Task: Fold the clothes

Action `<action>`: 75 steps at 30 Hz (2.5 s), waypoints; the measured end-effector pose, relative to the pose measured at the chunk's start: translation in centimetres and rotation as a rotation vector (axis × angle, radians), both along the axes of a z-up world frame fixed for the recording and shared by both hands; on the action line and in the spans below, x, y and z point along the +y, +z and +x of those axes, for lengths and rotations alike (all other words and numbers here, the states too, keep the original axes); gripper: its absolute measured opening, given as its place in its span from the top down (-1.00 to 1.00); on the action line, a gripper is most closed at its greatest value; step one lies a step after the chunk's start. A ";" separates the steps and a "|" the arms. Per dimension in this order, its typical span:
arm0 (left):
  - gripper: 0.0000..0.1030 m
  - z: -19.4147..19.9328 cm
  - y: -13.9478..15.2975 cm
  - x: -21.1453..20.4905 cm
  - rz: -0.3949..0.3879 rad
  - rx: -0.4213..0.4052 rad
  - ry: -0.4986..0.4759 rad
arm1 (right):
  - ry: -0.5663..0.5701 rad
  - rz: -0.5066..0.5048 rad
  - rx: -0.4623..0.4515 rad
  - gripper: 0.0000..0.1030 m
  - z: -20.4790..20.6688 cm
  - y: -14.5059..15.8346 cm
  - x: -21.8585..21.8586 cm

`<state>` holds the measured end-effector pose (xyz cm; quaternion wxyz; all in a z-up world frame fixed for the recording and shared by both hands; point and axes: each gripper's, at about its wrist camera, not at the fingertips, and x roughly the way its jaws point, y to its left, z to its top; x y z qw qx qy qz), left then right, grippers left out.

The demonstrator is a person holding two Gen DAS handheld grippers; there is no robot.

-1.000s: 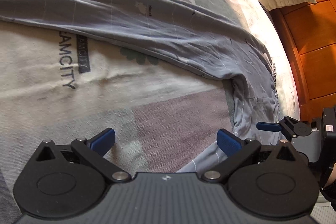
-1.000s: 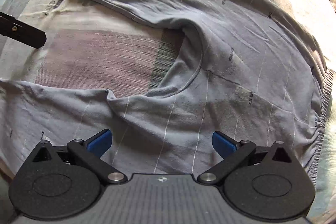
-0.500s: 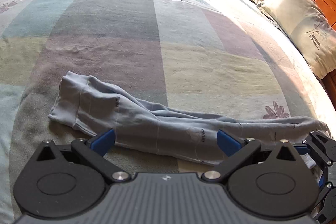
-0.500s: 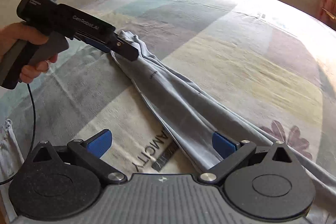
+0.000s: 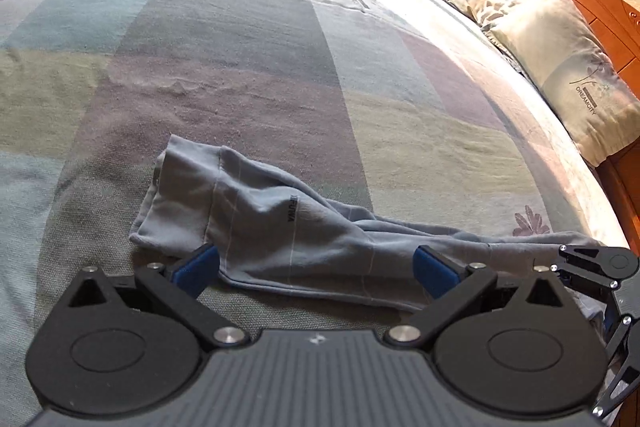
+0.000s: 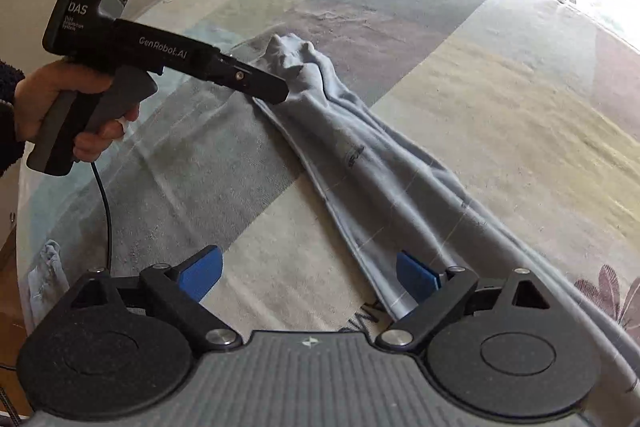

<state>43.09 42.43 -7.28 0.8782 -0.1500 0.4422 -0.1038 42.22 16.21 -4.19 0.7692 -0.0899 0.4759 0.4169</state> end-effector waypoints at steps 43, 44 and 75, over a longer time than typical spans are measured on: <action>-0.95 -2.4 -6.3 9.5 -0.701 0.069 0.531 | 0.168 0.027 -0.060 0.67 17.3 -1.3 14.0; -0.95 -2.2 -6.2 9.5 -0.709 0.075 0.551 | 0.179 0.036 -0.050 0.67 17.4 -1.4 14.3; 0.93 -1.9 -6.9 8.5 -0.538 -0.030 0.767 | 0.276 0.084 0.127 0.93 20.0 -3.5 16.2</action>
